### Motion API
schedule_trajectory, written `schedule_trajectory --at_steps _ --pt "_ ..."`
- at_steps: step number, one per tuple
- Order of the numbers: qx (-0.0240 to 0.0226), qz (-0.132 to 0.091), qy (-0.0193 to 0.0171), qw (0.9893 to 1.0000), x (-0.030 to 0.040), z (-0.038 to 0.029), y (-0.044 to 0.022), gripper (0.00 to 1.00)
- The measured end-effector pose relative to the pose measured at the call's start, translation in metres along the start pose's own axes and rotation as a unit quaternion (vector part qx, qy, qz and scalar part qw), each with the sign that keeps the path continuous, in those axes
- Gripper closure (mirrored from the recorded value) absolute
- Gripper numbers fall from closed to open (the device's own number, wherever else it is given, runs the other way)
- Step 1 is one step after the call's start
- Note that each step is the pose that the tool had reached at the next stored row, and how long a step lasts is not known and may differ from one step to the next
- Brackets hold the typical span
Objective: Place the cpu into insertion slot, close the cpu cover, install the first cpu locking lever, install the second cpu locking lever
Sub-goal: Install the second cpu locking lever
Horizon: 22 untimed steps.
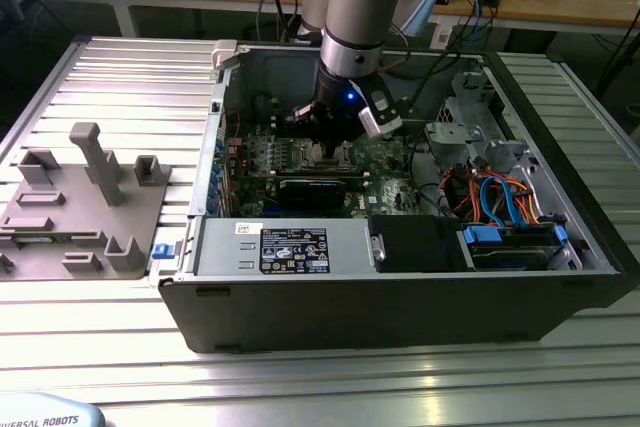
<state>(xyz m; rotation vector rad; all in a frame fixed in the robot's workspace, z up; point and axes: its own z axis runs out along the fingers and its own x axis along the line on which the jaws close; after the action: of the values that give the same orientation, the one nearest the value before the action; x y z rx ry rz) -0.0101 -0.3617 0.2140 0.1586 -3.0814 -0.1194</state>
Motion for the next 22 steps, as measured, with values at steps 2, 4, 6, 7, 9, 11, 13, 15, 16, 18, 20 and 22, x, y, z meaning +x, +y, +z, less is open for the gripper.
schedule_trajectory --at_steps 2,4,6,7,9,11,13,15,16,18,20,22 --pt "0.0066 0.001 0.0013 1.0000 -0.0030 0.0006 0.0084 0.89" --pt "0.0197 0.001 0.0027 0.9998 -0.0035 0.0006 0.0101 0.89" --pt "0.0270 0.002 0.0034 0.9996 -0.0040 0.0008 0.0130 0.89" --pt "0.0284 0.002 0.0036 0.9996 -0.0045 0.0011 0.0166 0.89" --pt "0.0287 0.002 0.0035 0.9996 -0.0048 0.0009 0.0196 0.89" --pt "0.0290 0.002 0.0036 0.9996 -0.0048 -0.0017 0.0203 0.89" --pt "0.0291 0.002 0.0036 0.9996 -0.0046 -0.0056 0.0207 0.89" --pt "0.0292 0.002 0.0036 0.9996 -0.0044 -0.0091 0.0210 0.89" --pt "0.0292 0.003 0.0036 0.9996 -0.0042 -0.0113 0.0212 0.89" --pt "0.0292 0.003 0.0036 0.9996 -0.0040 -0.0151 0.0215 0.89" --pt "0.0292 0.003 0.0036 0.9996 -0.0039 -0.0188 0.0218 0.89" --pt "0.0293 0.003 0.0036 0.9996 -0.0037 -0.0232 0.0221 0.89"
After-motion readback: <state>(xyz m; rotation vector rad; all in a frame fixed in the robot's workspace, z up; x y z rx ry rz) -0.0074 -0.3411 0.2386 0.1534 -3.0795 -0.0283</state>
